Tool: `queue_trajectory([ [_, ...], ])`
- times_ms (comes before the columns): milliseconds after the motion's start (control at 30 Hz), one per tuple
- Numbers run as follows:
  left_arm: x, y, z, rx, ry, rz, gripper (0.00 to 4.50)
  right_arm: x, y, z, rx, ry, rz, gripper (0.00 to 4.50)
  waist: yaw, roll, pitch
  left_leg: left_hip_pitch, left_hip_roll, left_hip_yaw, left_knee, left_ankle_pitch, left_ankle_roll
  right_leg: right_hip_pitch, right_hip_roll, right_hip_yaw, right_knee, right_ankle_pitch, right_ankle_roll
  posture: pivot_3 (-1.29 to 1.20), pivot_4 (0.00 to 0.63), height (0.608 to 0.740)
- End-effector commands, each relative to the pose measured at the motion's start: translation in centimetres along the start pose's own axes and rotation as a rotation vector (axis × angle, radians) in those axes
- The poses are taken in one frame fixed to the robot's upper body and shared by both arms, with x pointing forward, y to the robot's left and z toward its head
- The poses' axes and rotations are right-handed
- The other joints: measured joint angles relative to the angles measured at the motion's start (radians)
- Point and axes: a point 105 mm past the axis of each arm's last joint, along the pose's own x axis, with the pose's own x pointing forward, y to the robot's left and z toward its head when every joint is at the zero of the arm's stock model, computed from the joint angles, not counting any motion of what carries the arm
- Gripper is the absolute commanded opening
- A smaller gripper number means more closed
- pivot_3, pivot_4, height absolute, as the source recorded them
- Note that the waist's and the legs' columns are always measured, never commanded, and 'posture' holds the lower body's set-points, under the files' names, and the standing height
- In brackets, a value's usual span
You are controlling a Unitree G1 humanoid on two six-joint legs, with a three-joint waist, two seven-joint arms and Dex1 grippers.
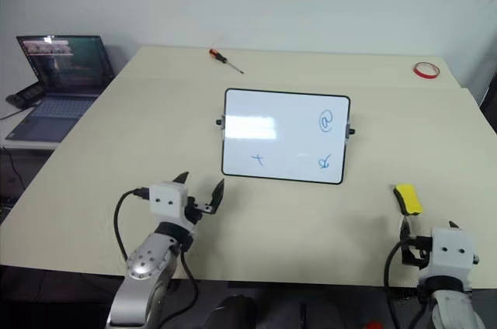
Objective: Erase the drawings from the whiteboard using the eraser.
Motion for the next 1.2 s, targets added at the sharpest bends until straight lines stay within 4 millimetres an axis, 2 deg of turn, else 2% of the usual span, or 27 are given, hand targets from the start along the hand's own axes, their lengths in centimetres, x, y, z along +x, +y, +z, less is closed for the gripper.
queue_trajectory([
  [33,0.1,-0.3,1.2,-0.003,-0.045,-0.023,4.50,-0.3,-0.3,1.6,-0.008,-0.052,-0.017,4.47,-0.001,0.000,0.000,0.000,0.000,0.000,0.000,0.000,0.000,0.000,0.000,0.000,0.000,0.000,0.000,0.00,0.150,0.740],
  [133,0.1,-0.3,0.3,-0.007,-0.029,-0.024,4.50,-0.3,-0.1,1.2,-0.002,-0.039,-0.020,4.47,-0.001,0.000,0.000,0.001,0.000,0.000,0.000,0.000,0.000,0.000,0.000,0.000,0.000,0.000,0.000,0.00,0.150,0.740],
  [533,1.6,0.9,0.3,0.017,-0.067,-0.017,4.50,0.7,0.6,1.7,0.029,-0.077,-0.042,4.47,-0.001,0.000,0.000,0.000,0.000,0.000,0.000,0.000,0.000,0.000,0.000,0.000,0.000,0.000,0.000,0.00,0.150,0.740],
  [667,2.2,0.1,0.7,0.018,-0.089,-0.056,4.50,1.1,0.5,2.1,0.032,-0.096,-0.051,4.47,-0.001,0.000,0.000,0.000,0.000,0.000,0.000,0.000,0.000,0.000,0.000,0.000,0.000,0.000,0.000,0.00,0.150,0.740],
  [767,2.6,0.6,0.6,0.020,-0.087,-0.045,4.50,1.1,0.4,2.0,0.034,-0.095,-0.060,4.47,0.000,0.000,0.000,0.000,0.000,0.000,0.000,0.000,0.000,0.000,0.000,-0.001,0.000,0.000,0.000,0.00,0.150,0.740],
  [900,3.2,0.4,1.6,0.021,-0.115,-0.058,4.50,1.1,0.2,2.3,0.033,-0.104,-0.065,4.47,-0.001,-0.001,0.000,0.000,0.000,0.001,0.000,0.000,0.000,0.000,0.000,0.000,0.000,0.000,-0.001,0.00,0.150,0.740],
  [1033,5.1,-2.8,5.1,0.032,-0.218,-0.270,4.50,1.8,0.2,3.5,0.065,-0.128,-0.040,4.47,0.002,-0.001,0.001,0.000,0.000,0.001,0.000,0.000,0.000,0.000,0.000,-0.002,0.000,0.001,-0.002,0.00,0.150,0.740],
  [1133,5.6,-4.3,6.5,0.042,-0.249,-0.390,4.50,2.1,0.8,4.0,0.088,-0.131,-0.009,4.47,0.000,-0.001,0.000,0.000,-0.001,0.002,0.001,0.000,0.000,0.001,0.001,-0.002,0.000,0.002,-0.003,0.00,0.150,0.740],
  [1200,6.2,-6.0,7.7,0.061,-0.264,-0.532,4.50,2.8,1.3,4.8,0.108,-0.139,0.029,4.47,-0.003,-0.001,0.001,0.001,-0.001,0.003,0.000,0.000,0.000,0.001,0.001,-0.002,0.000,0.002,-0.003,0.00,0.150,0.740],
])
